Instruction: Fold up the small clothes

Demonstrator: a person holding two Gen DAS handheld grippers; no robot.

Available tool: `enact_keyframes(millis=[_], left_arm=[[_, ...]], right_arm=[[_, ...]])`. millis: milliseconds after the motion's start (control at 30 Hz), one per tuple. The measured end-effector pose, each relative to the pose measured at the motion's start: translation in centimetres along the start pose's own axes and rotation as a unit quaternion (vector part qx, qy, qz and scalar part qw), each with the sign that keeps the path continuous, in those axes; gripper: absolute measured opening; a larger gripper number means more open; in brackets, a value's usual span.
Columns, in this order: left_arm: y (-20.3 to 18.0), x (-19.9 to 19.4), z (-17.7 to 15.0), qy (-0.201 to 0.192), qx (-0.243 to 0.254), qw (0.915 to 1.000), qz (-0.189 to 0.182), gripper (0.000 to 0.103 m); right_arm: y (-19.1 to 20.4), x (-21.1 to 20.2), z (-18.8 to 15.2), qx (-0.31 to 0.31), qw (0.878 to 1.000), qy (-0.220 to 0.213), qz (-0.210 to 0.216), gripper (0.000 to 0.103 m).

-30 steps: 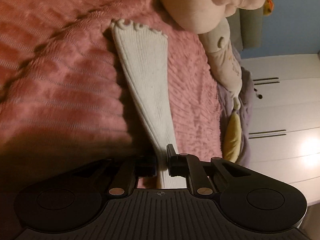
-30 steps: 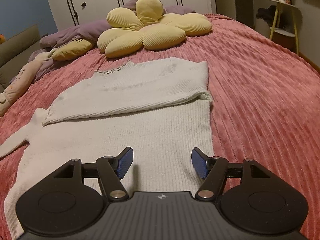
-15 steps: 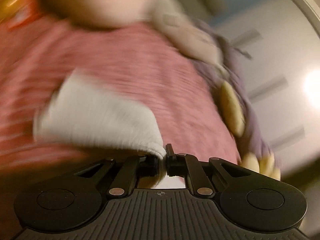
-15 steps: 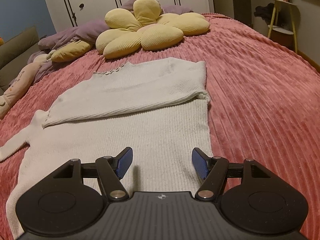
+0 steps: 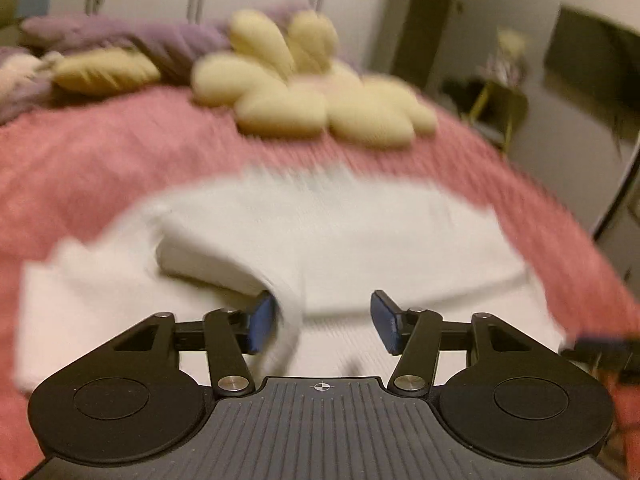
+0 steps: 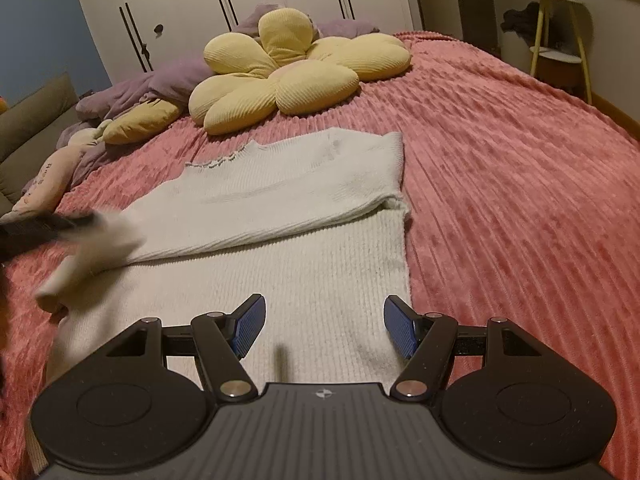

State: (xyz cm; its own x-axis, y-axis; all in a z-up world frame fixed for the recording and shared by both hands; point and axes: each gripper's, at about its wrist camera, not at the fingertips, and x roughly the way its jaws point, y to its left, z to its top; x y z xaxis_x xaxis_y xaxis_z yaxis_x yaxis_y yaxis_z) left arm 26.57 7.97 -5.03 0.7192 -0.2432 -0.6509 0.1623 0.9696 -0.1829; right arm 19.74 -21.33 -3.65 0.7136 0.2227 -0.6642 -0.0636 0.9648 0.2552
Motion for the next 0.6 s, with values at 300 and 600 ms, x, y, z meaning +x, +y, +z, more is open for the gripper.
enact_keyframes(millis=[300,600], left_arm=[[2.8,-5.7,-4.3,-0.023,-0.046,0.9974,0.050,0.076],[9.2,-8.2,-5.9,-0.009,-0.136,0.9748,0.176,0.076]], right_arm=[[2.6,1.6,2.1,-0.056,0.998,0.003,0.042,0.066],[16.4,5.8,3.0,-0.218,0.970,-0.007,0.112,0.065]])
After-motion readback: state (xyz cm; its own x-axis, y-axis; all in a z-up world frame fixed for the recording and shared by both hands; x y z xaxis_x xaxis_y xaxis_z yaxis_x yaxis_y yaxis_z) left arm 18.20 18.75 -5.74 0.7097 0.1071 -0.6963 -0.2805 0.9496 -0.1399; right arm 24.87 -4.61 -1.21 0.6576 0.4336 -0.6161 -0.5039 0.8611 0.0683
